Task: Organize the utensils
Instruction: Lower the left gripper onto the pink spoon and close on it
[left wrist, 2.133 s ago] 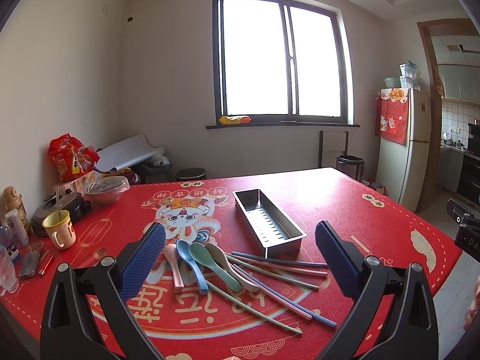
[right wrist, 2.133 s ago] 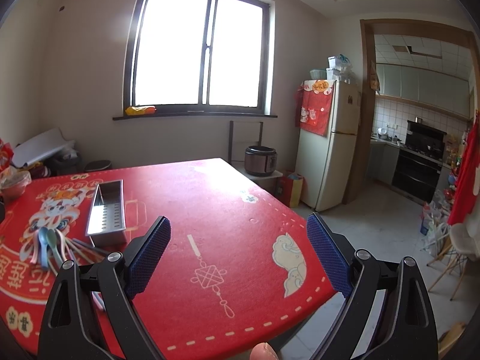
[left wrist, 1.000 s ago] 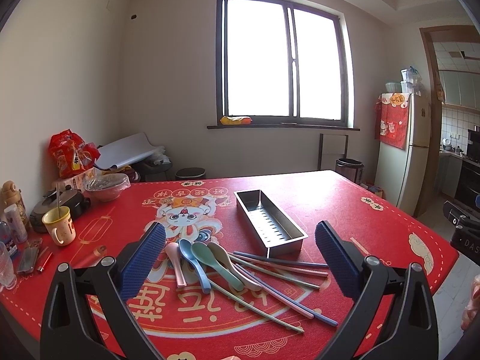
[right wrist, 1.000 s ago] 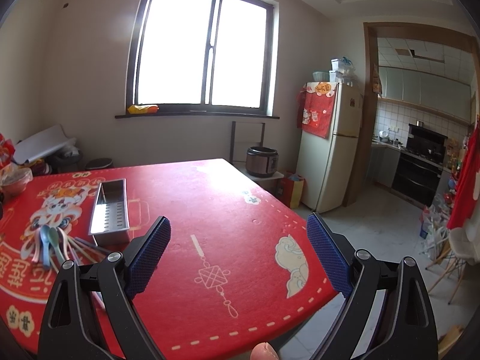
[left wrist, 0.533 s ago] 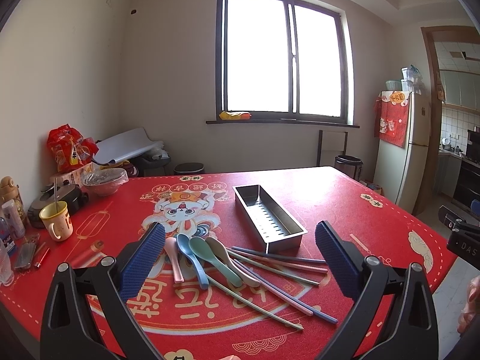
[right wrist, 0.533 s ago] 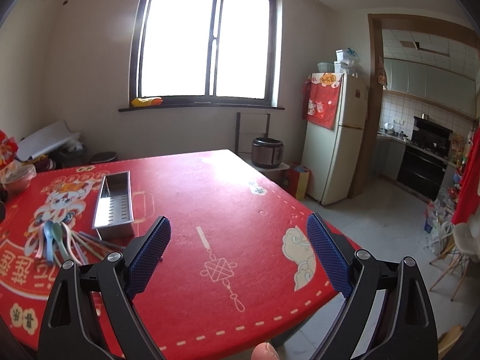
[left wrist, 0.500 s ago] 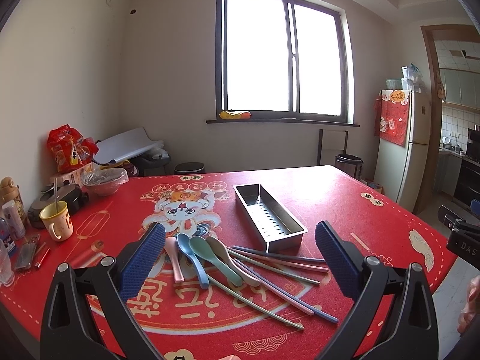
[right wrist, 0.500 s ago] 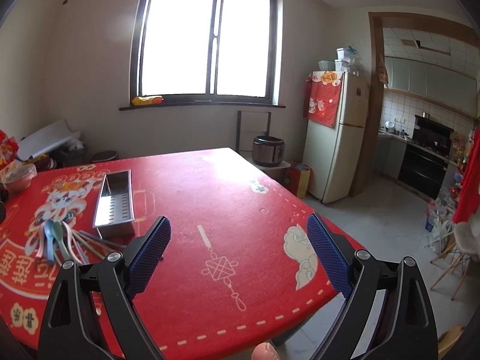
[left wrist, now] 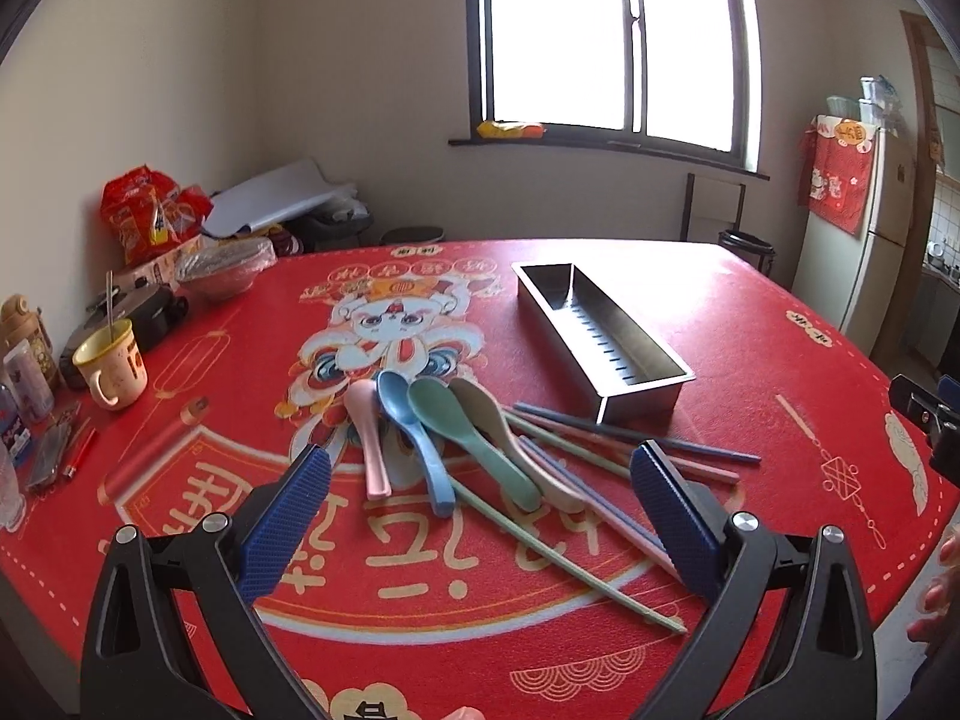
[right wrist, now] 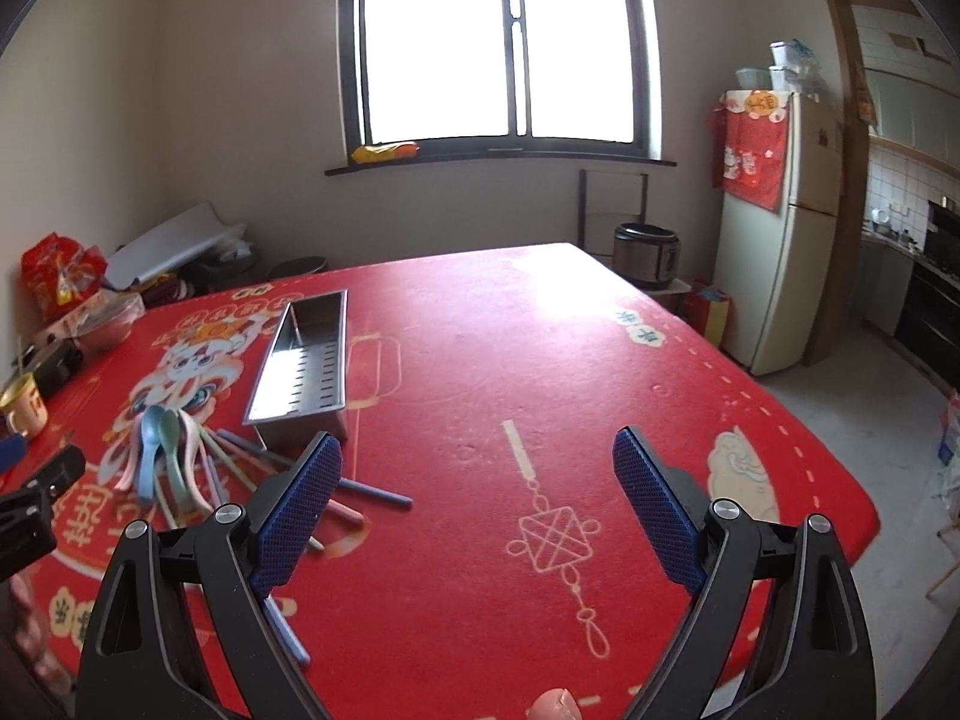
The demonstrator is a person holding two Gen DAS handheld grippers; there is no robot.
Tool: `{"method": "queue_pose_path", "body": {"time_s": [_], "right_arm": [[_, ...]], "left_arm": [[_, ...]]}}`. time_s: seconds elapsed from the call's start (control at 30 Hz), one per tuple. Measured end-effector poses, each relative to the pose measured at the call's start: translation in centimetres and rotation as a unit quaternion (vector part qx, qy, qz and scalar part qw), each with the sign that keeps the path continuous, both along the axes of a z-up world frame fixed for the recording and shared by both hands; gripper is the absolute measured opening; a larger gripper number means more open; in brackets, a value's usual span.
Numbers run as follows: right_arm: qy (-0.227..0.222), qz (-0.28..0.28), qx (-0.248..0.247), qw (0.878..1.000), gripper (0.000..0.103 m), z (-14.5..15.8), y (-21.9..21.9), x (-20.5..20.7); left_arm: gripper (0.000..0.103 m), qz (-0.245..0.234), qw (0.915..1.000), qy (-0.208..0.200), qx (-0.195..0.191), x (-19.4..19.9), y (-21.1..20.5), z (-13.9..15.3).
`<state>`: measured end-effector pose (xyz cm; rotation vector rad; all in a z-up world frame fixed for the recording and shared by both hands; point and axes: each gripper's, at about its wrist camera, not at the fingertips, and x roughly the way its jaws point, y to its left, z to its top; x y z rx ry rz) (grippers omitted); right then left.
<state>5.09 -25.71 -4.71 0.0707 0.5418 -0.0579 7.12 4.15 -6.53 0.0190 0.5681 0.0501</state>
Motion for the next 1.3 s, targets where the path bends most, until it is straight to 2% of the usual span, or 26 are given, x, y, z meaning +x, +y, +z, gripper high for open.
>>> {"method": "queue_pose_path", "body": {"time_s": [0.13,0.3,0.5,0.63,0.8,0.9,1.03,1.07,1.2,1.3], "right_arm": [[0.014,0.036,0.006,0.999,0.089,-1.7,1.2,2.2],[0.046,0.078,0.030,0.995,0.089,-3.9,2.5,4.9],[0.084,0.127,0.040,0.988,0.089,-5.4,4.3,7.2],[0.107,0.127,0.040,0.985,0.089,-6.1,4.9,8.7],[0.118,0.153,0.092,0.977,0.089,-7.0,4.3,10.5],[0.123,0.163,0.130,0.970,0.089,-7.5,3.7,11.3],[0.112,0.137,0.110,0.978,0.089,-7.4,3.4,12.1],[0.109,0.135,0.110,0.979,0.089,-7.3,3.3,12.3],[0.092,0.118,0.079,0.986,0.089,-6.8,3.3,13.0],[0.101,0.118,0.084,0.984,0.089,-7.2,3.0,13.6]], "left_arm": [[0.098,0.018,0.9987,0.031,0.036,1.5,1.3,-1.7],[0.098,0.002,0.9984,0.057,0.002,2.7,3.2,-2.9],[0.098,0.014,0.9972,0.073,0.008,4.0,4.3,-3.8],[0.098,0.016,0.9961,0.084,0.021,4.9,5.1,-3.9],[0.098,0.031,0.9926,0.112,0.035,6.3,6.7,-4.3],[0.098,0.040,0.9923,0.115,0.025,6.9,7.8,-4.3],[0.097,0.054,0.9900,0.124,0.041,8.4,8.7,-4.8],[0.095,0.054,0.9894,0.128,0.040,8.9,8.8,-5.0],[0.070,0.048,0.9868,0.153,0.020,11.0,9.4,-6.0],[0.062,0.051,0.9844,0.168,0.012,12.4,9.8,-6.8]]}}
